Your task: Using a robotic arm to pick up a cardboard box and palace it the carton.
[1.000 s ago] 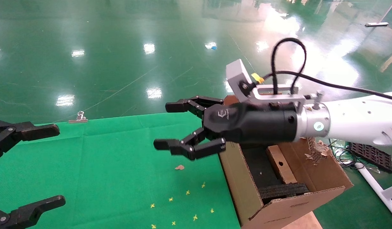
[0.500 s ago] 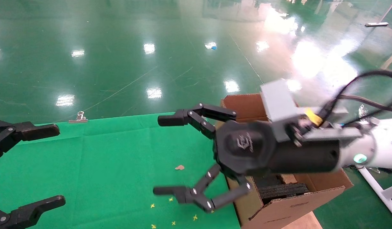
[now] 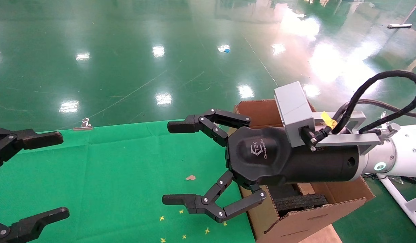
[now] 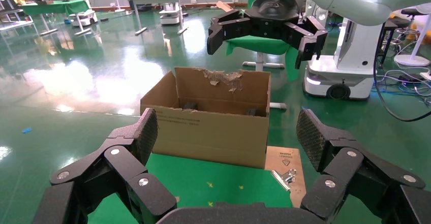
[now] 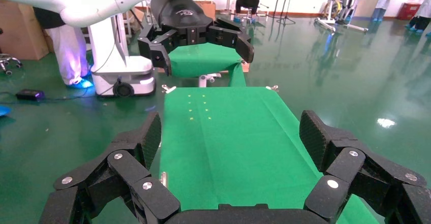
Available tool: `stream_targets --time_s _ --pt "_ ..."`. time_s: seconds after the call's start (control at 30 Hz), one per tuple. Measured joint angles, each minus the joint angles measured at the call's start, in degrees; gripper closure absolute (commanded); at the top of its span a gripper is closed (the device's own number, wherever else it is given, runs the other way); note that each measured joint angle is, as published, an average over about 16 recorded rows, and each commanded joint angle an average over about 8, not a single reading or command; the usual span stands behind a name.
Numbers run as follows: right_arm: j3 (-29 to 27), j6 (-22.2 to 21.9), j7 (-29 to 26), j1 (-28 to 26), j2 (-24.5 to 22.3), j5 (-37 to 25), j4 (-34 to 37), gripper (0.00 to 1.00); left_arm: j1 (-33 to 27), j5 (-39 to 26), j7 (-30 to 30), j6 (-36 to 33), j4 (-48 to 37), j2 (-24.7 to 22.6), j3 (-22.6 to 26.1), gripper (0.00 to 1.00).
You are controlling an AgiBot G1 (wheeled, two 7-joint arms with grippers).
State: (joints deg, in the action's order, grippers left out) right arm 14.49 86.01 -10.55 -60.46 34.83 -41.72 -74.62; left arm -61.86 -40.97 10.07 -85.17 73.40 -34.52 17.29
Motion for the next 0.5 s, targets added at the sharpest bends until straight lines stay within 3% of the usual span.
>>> stream_targets --time_s 0.5 --pt "1.16 -0.25 -0.15 -0.82 0.12 -0.08 0.81 0.00 0.00 0.00 0.01 0.00 0.00 0.00 0.00 0.00"
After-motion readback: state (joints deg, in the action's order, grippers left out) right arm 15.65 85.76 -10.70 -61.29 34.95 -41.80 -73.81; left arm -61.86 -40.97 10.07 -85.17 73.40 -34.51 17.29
